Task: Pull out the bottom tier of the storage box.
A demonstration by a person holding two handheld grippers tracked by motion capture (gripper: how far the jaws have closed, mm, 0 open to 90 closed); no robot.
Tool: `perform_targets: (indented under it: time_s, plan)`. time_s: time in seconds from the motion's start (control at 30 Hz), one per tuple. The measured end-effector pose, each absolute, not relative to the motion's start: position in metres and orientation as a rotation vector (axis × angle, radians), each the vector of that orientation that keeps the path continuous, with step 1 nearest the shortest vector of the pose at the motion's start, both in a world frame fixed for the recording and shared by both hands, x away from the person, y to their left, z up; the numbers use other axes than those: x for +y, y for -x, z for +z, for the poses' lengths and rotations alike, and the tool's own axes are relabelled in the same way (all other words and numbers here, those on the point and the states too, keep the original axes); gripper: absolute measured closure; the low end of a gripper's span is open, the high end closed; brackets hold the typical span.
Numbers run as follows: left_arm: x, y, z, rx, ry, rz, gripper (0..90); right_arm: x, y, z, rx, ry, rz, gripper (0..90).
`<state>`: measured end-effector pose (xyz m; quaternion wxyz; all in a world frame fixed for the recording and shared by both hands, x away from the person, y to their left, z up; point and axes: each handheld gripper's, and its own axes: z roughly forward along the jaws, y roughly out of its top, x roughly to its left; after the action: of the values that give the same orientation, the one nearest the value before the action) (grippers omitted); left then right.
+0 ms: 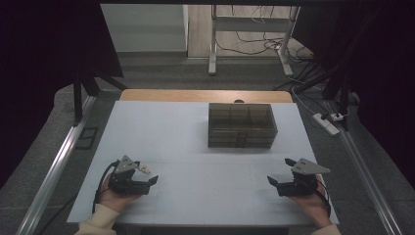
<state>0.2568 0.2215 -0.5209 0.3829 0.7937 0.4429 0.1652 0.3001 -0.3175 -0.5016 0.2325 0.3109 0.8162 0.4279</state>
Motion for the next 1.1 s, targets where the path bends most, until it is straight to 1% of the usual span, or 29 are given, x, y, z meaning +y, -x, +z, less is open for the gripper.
perform_targets:
  time_s: [0.37, 1.1]
  plan:
    - [0.2164, -0.2588, -0.5218, 1.103, -2.055, 0.432, 8.8, -0.3177, -0.3016, -0.5038, 2.252, -0.874, 1.180, 7.1]
    - [0.2145, -0.2597, -0.5218, 1.109, -2.063, 0.440, 9.4, -0.3113, -0.3008, -0.5044, 2.244, -0.896, 1.217, 7.1]
